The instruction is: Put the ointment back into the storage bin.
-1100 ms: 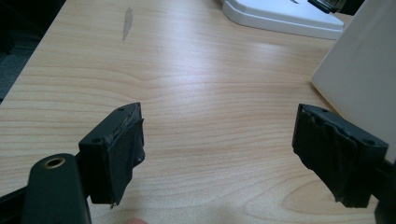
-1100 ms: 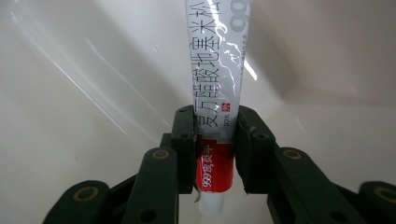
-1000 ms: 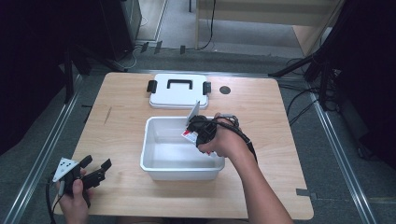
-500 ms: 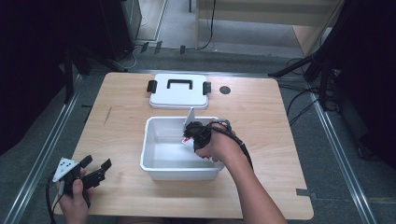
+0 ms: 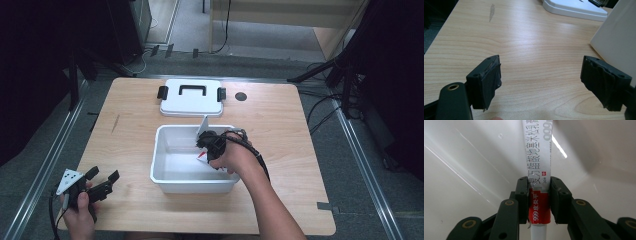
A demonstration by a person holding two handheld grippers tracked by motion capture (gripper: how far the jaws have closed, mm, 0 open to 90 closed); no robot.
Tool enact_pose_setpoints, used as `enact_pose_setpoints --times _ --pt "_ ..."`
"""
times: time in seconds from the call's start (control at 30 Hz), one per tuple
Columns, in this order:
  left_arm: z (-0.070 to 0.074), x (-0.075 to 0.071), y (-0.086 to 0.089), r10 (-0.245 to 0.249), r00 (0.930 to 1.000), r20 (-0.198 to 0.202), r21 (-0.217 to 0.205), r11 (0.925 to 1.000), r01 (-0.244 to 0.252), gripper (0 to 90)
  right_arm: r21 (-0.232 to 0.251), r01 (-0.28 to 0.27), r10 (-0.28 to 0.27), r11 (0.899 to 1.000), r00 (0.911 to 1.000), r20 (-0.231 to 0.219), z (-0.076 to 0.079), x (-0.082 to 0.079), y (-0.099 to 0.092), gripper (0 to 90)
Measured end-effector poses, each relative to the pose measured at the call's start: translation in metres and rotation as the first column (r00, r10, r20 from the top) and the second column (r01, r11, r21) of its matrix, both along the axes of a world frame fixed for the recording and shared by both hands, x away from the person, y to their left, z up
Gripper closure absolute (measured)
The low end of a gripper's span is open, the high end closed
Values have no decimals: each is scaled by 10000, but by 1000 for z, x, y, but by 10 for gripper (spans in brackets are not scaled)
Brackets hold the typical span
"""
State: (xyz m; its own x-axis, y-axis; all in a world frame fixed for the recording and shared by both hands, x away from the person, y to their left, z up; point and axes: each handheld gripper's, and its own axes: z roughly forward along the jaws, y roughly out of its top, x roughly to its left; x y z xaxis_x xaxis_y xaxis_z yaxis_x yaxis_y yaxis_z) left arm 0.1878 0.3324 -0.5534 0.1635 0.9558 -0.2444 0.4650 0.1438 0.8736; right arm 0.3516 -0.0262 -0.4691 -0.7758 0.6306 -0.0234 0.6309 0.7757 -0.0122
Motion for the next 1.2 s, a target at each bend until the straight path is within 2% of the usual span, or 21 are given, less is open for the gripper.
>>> enact_pose_setpoints --times 0.37,0.43,0.47,0.5,0.6,0.7,0.93,0.97,1.17,1.2 --pt "0 0 0 -11 10000 -11 -16 10000 11 174 111 -164 163 9998 9999 12 1 0 0 704" --pt "0 0 0 -8 10000 -10 -17 10000 8 174 231 -440 438 9988 9990 90 2 -1 -1 624" --pt "0 0 0 -8 10000 -10 -17 10000 8 174 231 -440 438 9988 9990 90 2 -1 -1 624" --pt "0 0 0 -8 10000 -10 -20 10000 8 173 222 -766 763 9968 9970 153 4 -2 0 527" --pt "0 0 0 -10 10000 -10 -21 10000 10 173 284 -1011 1003 9945 9945 292 6 -5 1 434" --pt "0 0 0 -3 10000 -6 -19 10000 3 174 332 -1254 1238 9915 9912 474 10 -6 1 385" --pt "0 0 0 -17 10000 -16 -12 10000 17 174 603 -1134 1086 9917 9911 769 22 -7 -2 300" --pt "0 0 0 -14 10000 -14 -16 10000 14 174 740 -1000 937 9922 9921 839 28 -8 -2 270" --pt "0 0 0 -14 10000 -19 -11 10000 14 174 793 -957 870 9922 9904 1073 46 -12 -4 190" --pt "0 0 0 -9 10000 -16 -14 10000 9 174 854 -917 817 9921 9902 1132 54 -14 -5 128"
